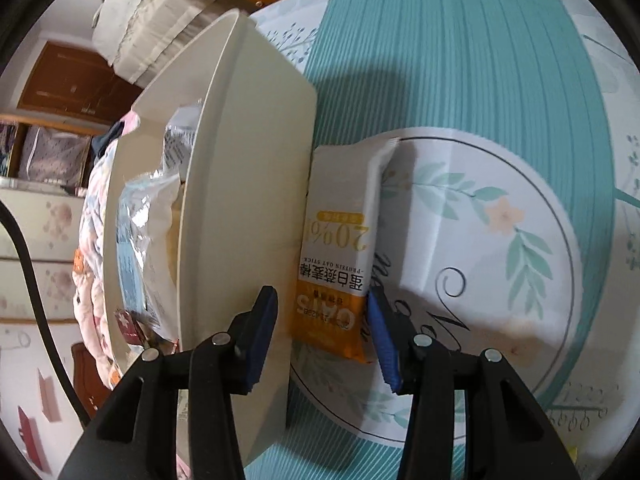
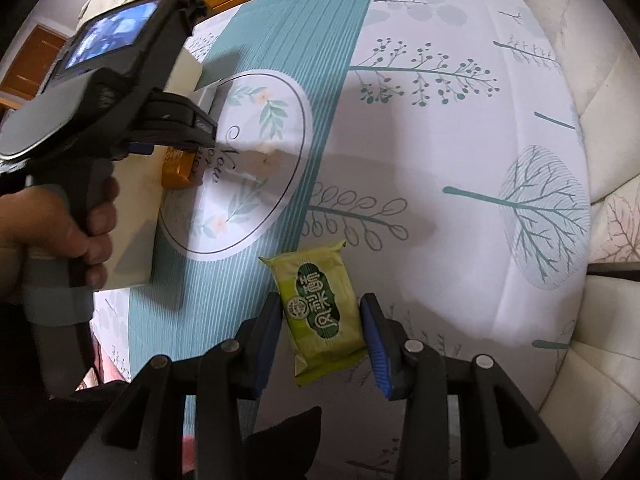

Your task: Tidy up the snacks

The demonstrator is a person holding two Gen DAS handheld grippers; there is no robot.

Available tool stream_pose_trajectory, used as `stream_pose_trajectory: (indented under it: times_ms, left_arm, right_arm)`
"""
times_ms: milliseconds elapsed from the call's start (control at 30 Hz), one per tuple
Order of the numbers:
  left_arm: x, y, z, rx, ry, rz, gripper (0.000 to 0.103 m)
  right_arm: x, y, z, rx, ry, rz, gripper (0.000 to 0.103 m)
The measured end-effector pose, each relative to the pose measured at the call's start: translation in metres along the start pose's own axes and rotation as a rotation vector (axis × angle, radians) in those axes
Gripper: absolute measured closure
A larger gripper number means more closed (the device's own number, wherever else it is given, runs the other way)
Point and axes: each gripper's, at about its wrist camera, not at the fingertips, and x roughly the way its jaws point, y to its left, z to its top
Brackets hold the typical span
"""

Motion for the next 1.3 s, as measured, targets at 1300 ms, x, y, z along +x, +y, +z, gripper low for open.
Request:
stream_pose_trajectory:
  times_ms: [1300]
  left_arm:
    - [-0.028, 0.011, -0.037, 0.129, 0.054, -0.332, 0.09]
  right_arm:
    - [-0.046, 0.001, 0.009, 0.032, -0.085, -0.047, 0.063]
